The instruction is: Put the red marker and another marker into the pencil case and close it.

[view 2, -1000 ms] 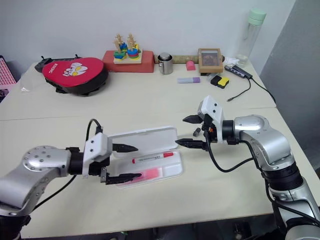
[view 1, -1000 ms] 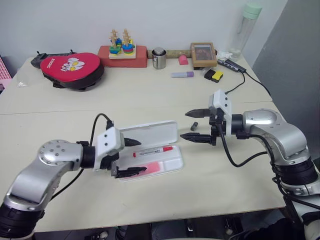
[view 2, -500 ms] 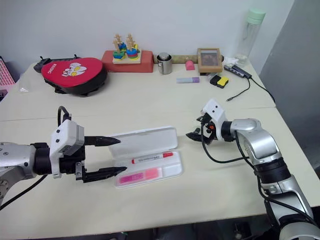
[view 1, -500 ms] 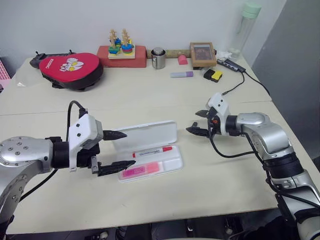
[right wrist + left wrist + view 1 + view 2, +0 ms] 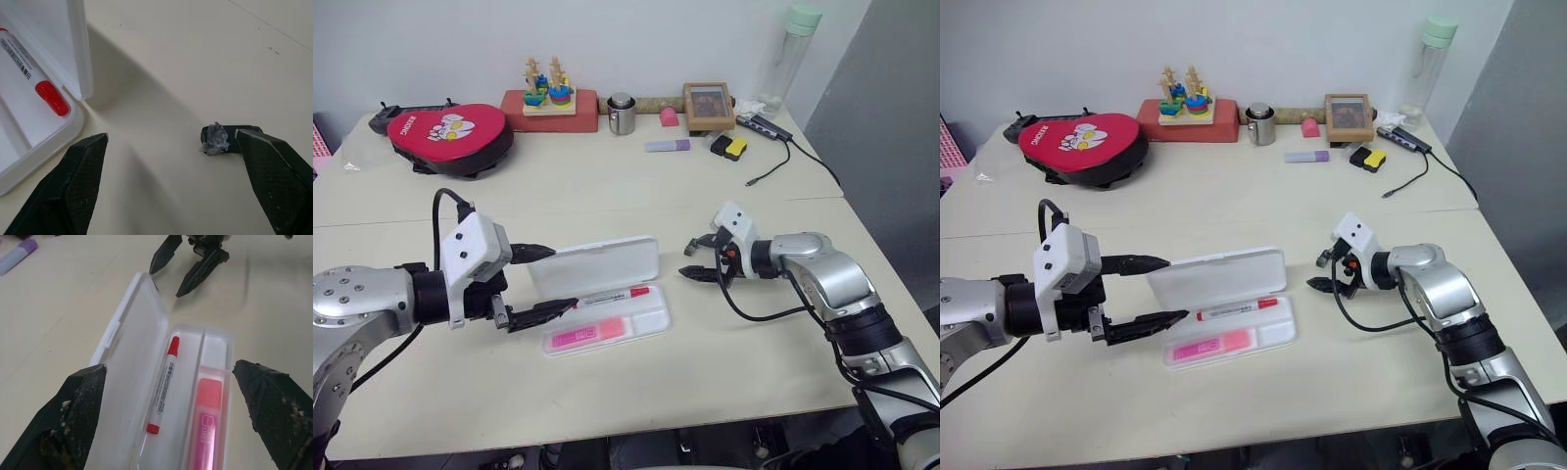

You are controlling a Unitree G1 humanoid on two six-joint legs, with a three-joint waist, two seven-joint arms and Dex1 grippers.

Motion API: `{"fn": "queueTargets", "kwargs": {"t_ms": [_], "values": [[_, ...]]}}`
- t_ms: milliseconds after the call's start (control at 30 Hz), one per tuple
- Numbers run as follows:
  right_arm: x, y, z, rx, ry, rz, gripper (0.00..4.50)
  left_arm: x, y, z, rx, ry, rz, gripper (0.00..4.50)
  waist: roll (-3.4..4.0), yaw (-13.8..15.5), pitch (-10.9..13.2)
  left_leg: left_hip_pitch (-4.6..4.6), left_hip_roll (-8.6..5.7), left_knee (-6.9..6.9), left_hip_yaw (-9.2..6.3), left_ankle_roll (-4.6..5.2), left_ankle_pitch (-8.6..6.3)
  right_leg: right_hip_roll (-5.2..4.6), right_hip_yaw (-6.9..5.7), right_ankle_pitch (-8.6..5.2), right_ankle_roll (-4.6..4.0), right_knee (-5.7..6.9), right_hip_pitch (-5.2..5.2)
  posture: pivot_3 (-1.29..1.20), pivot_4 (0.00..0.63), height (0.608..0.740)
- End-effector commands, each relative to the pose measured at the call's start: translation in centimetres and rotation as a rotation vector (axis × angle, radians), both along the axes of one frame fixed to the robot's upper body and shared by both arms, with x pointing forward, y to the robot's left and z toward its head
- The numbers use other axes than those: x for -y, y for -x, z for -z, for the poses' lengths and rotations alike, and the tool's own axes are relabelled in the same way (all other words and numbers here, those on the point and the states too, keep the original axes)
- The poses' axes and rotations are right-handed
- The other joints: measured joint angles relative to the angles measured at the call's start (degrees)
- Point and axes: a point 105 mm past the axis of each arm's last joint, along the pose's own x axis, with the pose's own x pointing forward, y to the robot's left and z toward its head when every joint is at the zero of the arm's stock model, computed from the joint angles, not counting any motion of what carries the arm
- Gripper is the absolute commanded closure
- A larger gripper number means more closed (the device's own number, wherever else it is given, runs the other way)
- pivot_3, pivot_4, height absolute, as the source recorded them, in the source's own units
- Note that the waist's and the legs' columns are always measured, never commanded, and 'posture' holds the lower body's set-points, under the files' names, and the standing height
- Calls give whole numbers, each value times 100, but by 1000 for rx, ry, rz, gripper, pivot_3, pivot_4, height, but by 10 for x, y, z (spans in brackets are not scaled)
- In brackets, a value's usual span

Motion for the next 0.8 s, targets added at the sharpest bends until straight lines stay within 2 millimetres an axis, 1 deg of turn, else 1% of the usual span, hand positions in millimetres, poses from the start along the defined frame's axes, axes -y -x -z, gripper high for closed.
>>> {"fn": "queueTargets", "kwargs": {"t_ms": [33, 367, 467, 600, 800], "values": [[-3, -5, 0, 24, 5, -11, 137, 4, 1, -7, 32, -1, 18, 69, 0, -5, 0, 0, 0, 0, 0, 0, 0, 0, 0, 0, 0, 0, 0, 0, 150, 740], [8, -11, 11, 13, 32, 14, 137, 3, 1, -7, 37, -4, -2, 69, -1, -13, 0, 8, 0, 5, 1, 0, 0, 0, 1, 1, 0, 7, 6, 0, 150, 740], [9, -13, 7, 23, 26, 18, 137, 2, 0, -6, 35, -5, -7, 69, -2, -13, -1, 8, 0, 11, 1, 0, 0, 0, 2, 2, 1, 8, 9, 0, 150, 740], [9, -8, -3, 27, -3, 2, 137, 0, 0, -4, 30, -4, -14, 69, -1, -13, -1, 7, -1, 21, 1, 0, 0, 0, 3, 5, 1, 11, 9, 0, 150, 740], [13, -6, -8, 39, -1, 19, 137, -1, -1, -3, 32, 1, -20, 69, -1, -16, 0, 1, -1, 20, 1, 0, 0, 0, 2, 5, 1, 10, 4, 0, 150, 740]]}}
